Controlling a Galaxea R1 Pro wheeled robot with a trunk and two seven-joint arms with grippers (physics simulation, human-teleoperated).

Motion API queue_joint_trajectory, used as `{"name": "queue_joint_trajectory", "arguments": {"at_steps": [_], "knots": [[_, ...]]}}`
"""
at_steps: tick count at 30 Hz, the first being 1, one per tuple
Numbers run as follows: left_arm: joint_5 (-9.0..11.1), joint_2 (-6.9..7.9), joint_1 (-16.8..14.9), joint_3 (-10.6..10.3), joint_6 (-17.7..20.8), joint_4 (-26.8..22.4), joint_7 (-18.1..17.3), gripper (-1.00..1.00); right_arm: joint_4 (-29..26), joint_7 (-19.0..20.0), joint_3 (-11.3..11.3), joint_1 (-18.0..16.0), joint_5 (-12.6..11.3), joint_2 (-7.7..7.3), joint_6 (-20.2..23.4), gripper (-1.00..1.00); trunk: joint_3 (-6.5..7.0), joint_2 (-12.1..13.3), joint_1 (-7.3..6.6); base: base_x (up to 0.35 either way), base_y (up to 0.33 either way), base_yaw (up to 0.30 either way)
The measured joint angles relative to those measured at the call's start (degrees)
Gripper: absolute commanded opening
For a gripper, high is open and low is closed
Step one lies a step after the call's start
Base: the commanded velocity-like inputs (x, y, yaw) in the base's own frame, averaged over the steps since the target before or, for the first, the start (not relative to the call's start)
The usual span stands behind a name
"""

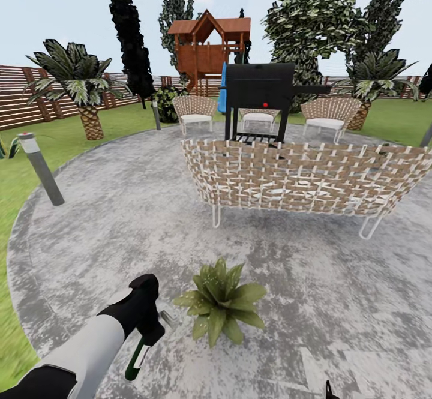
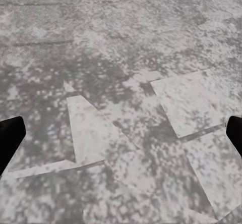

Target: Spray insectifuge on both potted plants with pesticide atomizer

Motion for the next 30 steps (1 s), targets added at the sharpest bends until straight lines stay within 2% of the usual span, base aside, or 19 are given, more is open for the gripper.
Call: {"name": "queue_joint_trajectory", "arguments": {"at_steps": [9,17,21,24,27,30], "knots": [[0.1,-0.46,0.2,0.0,0.0,0.6,0.0,-1.0,0.0,0.0,0.0,0.0,0.0,-0.01,0.0,1.0,0.0,0.0,0.01,0.235,-0.129,0.13],[0.2,-1.25,4.6,-0.1,-0.6,0.4,0.0,-1.0,0.1,0.0,0.0,0.0,0.0,-0.09,0.0,1.0,-0.01,0.0,0.03,0.006,-0.003,0.001],[0.1,-1.29,5.3,0.0,-0.6,-3.2,0.1,-1.0,0.1,0.0,0.0,0.0,0.0,-0.09,0.0,1.0,0.0,0.0,0.03,0.0,0.0,0.0],[-0.1,-1.32,5.1,-0.2,-0.2,-8.8,-0.1,-1.0,0.1,0.0,0.0,0.0,0.0,-0.19,0.0,1.0,0.0,0.0,0.03,0.0,0.0,0.0],[-0.4,-1.49,4.7,-0.5,0.2,-10.2,-0.4,-1.0,0.1,0.0,0.0,0.0,0.0,-0.26,0.0,1.0,0.0,0.0,0.03,0.0,0.0,0.0],[-0.6,-2.33,2.9,-0.7,0.2,-10.5,-0.5,-1.0,0.1,0.0,0.0,0.0,0.0,-0.3,0.0,1.0,0.0,0.0,0.03,0.0,0.0,0.0]]}}
